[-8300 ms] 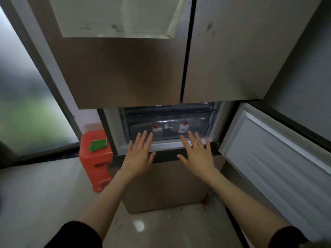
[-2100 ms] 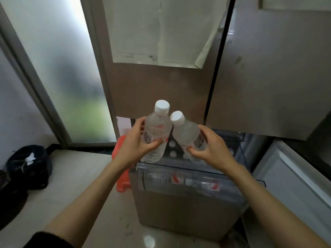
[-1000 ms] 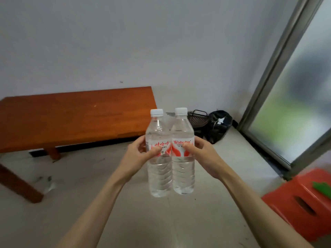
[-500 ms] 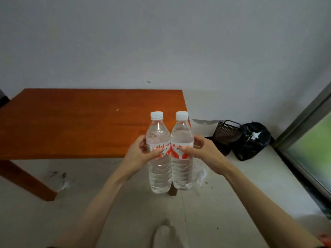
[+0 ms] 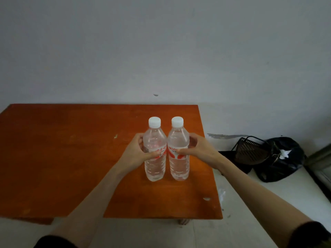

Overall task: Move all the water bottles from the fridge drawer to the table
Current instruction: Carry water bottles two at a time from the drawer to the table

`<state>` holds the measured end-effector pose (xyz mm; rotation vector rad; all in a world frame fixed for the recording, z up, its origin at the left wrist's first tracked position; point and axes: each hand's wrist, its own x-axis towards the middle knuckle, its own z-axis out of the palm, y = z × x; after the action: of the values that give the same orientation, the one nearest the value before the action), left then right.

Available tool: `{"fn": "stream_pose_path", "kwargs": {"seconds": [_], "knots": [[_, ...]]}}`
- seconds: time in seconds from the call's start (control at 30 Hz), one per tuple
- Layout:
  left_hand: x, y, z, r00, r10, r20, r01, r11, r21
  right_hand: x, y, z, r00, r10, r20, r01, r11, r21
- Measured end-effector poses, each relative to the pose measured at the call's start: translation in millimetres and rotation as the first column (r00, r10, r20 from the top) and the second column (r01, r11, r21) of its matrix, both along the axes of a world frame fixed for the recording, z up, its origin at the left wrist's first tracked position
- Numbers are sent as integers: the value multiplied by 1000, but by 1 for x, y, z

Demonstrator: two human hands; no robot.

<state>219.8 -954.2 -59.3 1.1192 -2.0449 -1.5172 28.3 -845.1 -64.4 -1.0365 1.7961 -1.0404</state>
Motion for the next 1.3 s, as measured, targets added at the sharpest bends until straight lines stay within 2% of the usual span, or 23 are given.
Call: {"fn": "stream_pose_path", "kwargs": {"seconds": [0.1,0.2,0.4,0.5,0.6,0.87,1.2,1.3], "knots": [[-20,-46,-3,999,-19,50,23,995,-92,-18,-40,-4,996,-25,-80,24,1000,-14],[-42,-102,-13,998,-30,62,36,994,-106,-36,-91,-14,992,-22,-125,19,1000,-20],[-83,-205,-39,993,-108,42,110,993,-47,-84,-184,-31,999,-48,18,48,999,22],[-102,-245,-51,987,-158,21,158,987,1,-100,-223,-39,998,-52,37,51,998,31],[-117,-274,-66,991,-137,12,136,990,33,-112,-250,-51,997,-58,54,56,998,39],[-140,-310,-86,987,-146,-60,152,984,91,-134,-287,-70,996,-39,81,32,996,84],[-139,-305,-95,980,-159,-120,177,972,158,-139,-292,-77,989,15,146,-35,990,136],[-137,-304,-94,976,-185,-117,204,962,180,-135,-292,-76,975,18,221,-49,989,136]]}}
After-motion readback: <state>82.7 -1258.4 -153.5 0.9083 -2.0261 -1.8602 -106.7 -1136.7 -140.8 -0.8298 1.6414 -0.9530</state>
